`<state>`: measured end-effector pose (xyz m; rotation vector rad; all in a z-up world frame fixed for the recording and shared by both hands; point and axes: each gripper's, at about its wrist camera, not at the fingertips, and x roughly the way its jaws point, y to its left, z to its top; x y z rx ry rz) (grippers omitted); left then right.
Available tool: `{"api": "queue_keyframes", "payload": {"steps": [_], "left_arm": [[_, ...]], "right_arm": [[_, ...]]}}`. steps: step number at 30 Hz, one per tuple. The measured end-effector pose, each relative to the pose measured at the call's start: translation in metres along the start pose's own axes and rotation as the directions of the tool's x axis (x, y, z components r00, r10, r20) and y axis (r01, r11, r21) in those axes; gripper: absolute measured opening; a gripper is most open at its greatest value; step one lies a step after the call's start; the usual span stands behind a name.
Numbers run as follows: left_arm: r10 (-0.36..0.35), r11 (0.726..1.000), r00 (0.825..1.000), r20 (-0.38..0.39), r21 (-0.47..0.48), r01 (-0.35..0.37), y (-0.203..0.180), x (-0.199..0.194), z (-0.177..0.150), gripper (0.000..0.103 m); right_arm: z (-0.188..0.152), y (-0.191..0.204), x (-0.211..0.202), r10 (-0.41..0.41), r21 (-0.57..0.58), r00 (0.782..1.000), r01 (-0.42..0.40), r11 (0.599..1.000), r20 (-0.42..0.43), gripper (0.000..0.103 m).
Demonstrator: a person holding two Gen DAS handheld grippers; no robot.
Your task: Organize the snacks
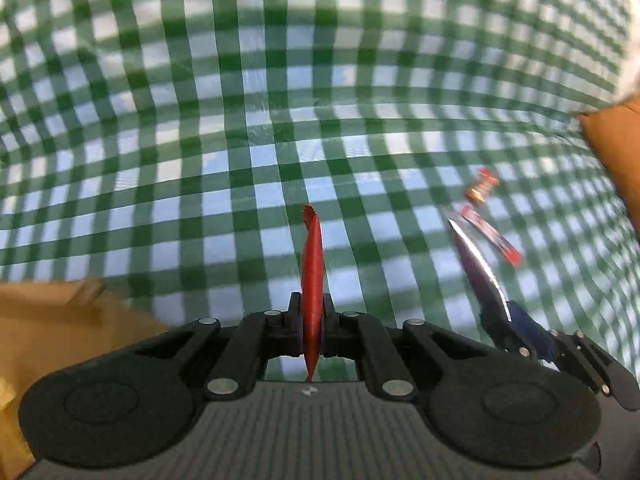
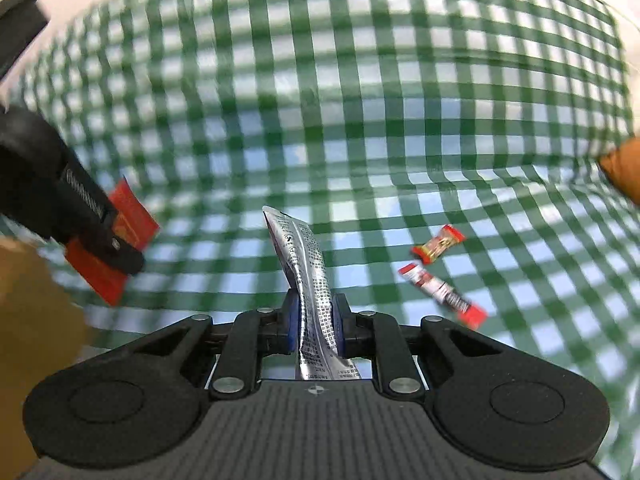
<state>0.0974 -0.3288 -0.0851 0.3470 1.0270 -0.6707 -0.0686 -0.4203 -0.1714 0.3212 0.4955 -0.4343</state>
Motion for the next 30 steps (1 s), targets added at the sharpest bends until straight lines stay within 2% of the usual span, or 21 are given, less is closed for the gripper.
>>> {"api": "queue_keyframes", "payload": {"steps": [4,9,14,18,24,30], "left_arm": [[-0.035,0.999,0.998,0.059,0.033,0.033,0.012,-0.068,-0.045,0.007],[-0.054,0.997,0.988,0.148,0.066,0.045,0.034,-0.157,-0.108,0.007],[0.029,0.996,0.974,0.226,0.079,-0.048,0.066,-0.235,-0.171,0.007],[0.102,0.992,0.97,0.222,0.047,-0.116,0.099,-0.275,-0.224,0.007],[0.194,0.981,0.955,0.224,-0.041,-0.19,0.16,-0.326,-0.31,0.007],[0.215,0.973,0.944,0.249,-0.135,-0.186,0.194,-0.366,-0.369,0.007]], "right_arm": [[-0.01,0.027,-0.073,0.026,0.095,0.999,-0.03,0.995,0.036,0.018],[-0.016,0.076,-0.167,0.074,0.122,0.994,-0.083,0.989,0.082,0.018],[-0.025,0.131,-0.247,0.136,0.089,0.986,-0.145,0.985,0.097,0.018],[-0.038,0.187,-0.303,0.184,0.05,0.981,-0.187,0.981,0.064,0.019],[-0.072,0.266,-0.36,0.296,-0.04,0.955,-0.296,0.954,-0.013,0.019],[-0.09,0.311,-0.388,0.309,-0.16,0.95,-0.313,0.936,-0.047,0.019]]}}
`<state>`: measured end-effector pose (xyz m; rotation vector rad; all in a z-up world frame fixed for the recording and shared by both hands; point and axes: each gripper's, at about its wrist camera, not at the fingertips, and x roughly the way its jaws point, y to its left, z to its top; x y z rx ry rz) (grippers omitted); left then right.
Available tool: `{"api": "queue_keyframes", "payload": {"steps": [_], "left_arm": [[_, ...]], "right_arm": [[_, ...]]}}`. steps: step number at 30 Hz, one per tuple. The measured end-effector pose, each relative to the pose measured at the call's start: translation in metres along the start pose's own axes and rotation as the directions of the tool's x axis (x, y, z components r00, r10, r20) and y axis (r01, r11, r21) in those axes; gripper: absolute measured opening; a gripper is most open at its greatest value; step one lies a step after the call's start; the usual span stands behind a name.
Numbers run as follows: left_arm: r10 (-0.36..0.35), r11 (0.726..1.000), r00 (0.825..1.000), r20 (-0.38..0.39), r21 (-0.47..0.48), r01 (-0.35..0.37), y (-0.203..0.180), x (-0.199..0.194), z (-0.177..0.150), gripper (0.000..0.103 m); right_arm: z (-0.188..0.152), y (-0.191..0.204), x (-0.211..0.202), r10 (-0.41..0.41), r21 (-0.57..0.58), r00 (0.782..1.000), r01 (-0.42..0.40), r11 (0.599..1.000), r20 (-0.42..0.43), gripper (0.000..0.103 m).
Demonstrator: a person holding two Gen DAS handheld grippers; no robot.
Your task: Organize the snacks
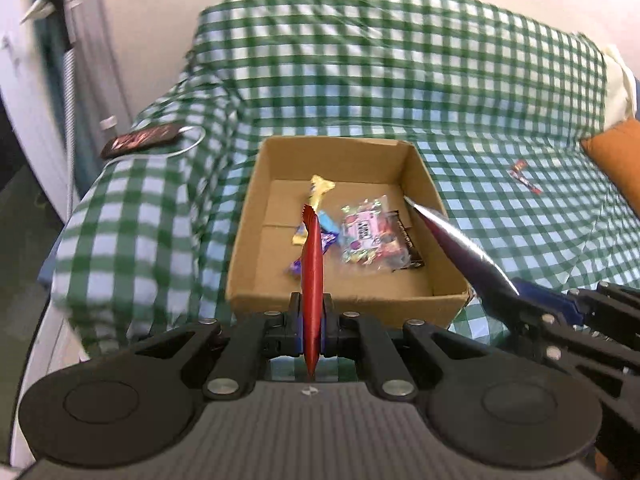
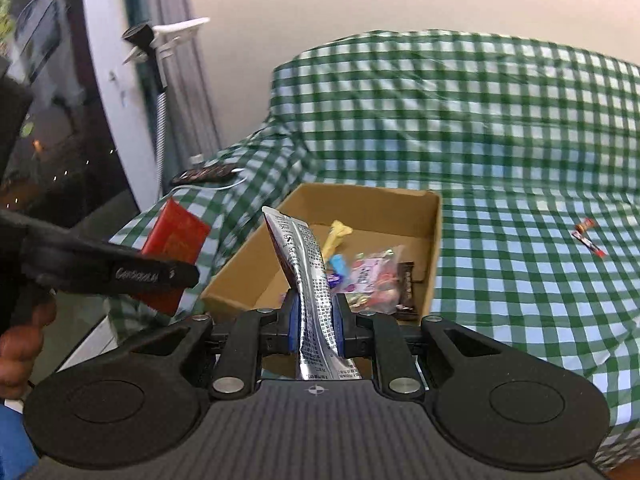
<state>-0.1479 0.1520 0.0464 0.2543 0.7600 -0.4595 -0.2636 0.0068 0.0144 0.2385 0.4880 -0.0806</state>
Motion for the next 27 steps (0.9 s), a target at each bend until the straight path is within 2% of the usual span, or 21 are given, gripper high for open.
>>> {"api": "queue_keyframes", "payload": {"steps": [4,10,27], "left_arm": [[-0.005,0.999,0.999,0.038,-0.045,0.007,0.015,-0.018,-0.007,0.007],[-0.031,0.998,0.997,0.072,-0.049,0.034,0.016,-0.026,-0.011,0.007],[-0.044,0.996,0.997,0.06,-0.069,0.048,0.019,-0.018,-0.012,0.007]], "right_arm": [[-0.001,0.02,-0.01,-0.011,-0.05,1.0,0.011,0.999,0.006,0.019],[0.002,0.032,-0.02,-0.034,-0.1,0.999,0.036,0.994,0.024,0.019],[-0.001,0.034,-0.01,-0.045,-0.124,0.999,0.044,0.991,-0.006,0.019]]}}
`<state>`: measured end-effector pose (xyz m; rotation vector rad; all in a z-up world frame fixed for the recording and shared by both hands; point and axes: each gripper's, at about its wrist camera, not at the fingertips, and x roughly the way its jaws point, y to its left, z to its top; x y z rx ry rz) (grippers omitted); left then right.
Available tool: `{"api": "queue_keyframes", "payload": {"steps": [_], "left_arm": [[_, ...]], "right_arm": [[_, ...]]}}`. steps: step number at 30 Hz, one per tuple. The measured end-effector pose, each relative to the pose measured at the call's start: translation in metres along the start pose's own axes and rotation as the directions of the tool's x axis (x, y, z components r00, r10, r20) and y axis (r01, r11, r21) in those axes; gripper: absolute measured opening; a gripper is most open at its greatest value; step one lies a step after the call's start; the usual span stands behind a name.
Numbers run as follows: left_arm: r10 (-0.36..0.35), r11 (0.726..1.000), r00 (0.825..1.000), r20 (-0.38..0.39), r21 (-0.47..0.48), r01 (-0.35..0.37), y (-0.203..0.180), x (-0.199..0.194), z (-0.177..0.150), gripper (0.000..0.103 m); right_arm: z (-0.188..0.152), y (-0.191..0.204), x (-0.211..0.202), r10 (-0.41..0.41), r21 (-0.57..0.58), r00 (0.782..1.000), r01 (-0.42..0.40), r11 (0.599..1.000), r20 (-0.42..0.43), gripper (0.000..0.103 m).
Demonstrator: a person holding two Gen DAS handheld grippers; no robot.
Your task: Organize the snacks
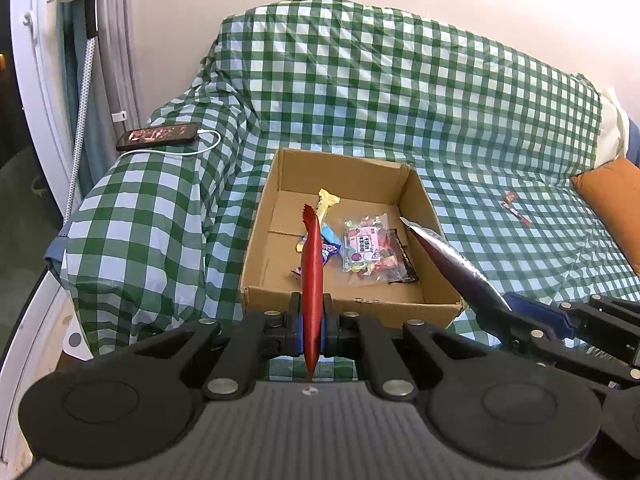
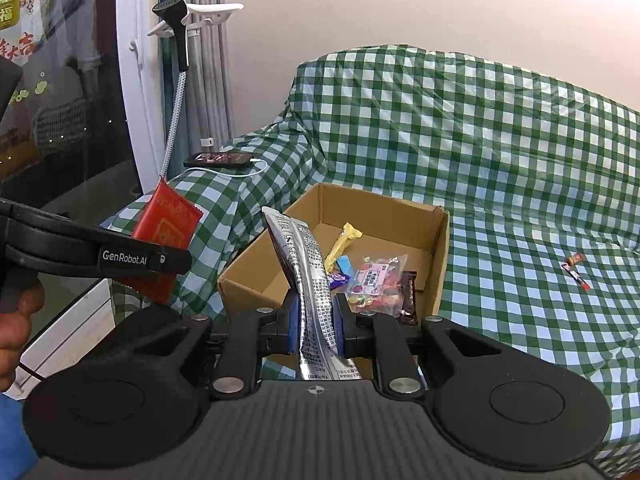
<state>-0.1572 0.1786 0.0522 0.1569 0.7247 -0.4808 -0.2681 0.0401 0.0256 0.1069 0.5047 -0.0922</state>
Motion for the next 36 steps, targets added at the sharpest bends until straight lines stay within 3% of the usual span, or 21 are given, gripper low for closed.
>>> {"api": "queue_keyframes", "payload": {"steps": [21,36], "left_arm": [[0.007,1.0,0.998,-0.066,0.008,-0.006,-0.004,0.033,0.007,0.007],[0.01,1.0,0.997,-0.082,-0.009,-0.011,0.002,0.064,0.035,0.007]], "right_arm": [[0.0,-0.014,0.03,0.013,0.023,0.997,-0.011,1.0,-0.077,0.019],[0.009,-0.036,0.063,-0.003,0.061,0.994,0.009,0.998,-0.107,0.019]]}}
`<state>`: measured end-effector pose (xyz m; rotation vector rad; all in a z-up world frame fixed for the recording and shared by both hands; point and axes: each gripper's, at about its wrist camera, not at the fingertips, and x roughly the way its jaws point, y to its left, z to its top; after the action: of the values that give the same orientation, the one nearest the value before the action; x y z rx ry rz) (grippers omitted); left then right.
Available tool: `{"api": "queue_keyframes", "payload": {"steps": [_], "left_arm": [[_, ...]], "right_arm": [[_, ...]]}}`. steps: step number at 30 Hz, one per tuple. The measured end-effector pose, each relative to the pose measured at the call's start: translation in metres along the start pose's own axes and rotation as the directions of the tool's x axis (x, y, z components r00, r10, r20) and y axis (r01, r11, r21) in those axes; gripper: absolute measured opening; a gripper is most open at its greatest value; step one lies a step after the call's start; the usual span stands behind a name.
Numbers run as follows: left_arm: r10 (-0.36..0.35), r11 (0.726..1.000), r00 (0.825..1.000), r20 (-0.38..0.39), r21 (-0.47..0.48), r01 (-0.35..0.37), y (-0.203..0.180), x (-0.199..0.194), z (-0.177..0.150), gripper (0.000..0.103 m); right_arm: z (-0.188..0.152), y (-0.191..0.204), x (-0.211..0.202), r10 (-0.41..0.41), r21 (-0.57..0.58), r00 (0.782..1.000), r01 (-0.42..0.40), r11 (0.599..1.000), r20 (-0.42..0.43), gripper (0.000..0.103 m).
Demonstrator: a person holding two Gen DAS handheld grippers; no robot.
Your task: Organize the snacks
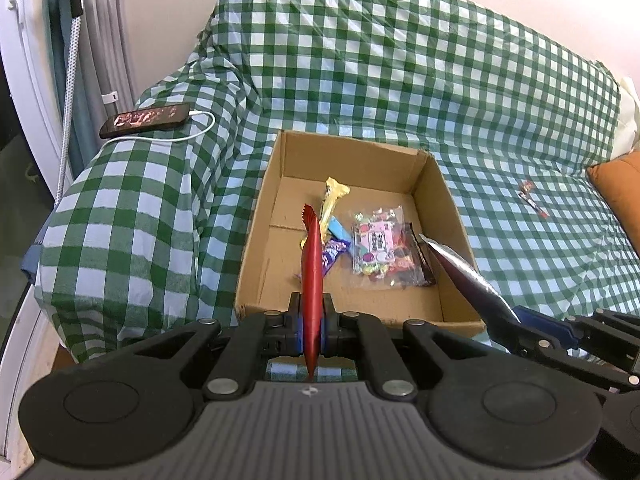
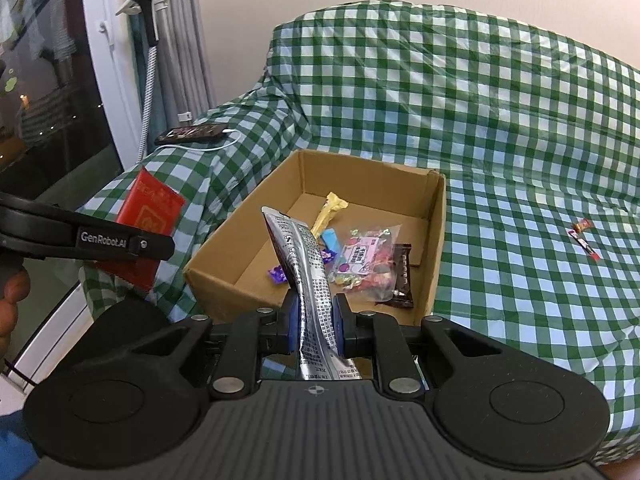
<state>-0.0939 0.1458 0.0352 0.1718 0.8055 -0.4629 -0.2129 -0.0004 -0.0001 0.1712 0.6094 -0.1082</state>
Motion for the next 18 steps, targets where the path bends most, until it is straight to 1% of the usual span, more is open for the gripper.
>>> {"api": "queue_keyframes", "payload": {"steps": [11,18], "left_arm": [[-0.002,1.0,1.0,-0.01,-0.01,0.001,0.003,0.033,0.035,0.007],[-0.01,1.0,0.999,-0.03,-0.008,0.01,-0.001,0.067,0.061,0.007]], "right_arm": [[0.02,-0.021,0.033,-0.029,0.051,1.0,0.029,0.998,-0.002,0.019],[0.031,-0.055,0.066,-0.04,0.079,0.999,0.042,0.996,-0.027,0.019]]}}
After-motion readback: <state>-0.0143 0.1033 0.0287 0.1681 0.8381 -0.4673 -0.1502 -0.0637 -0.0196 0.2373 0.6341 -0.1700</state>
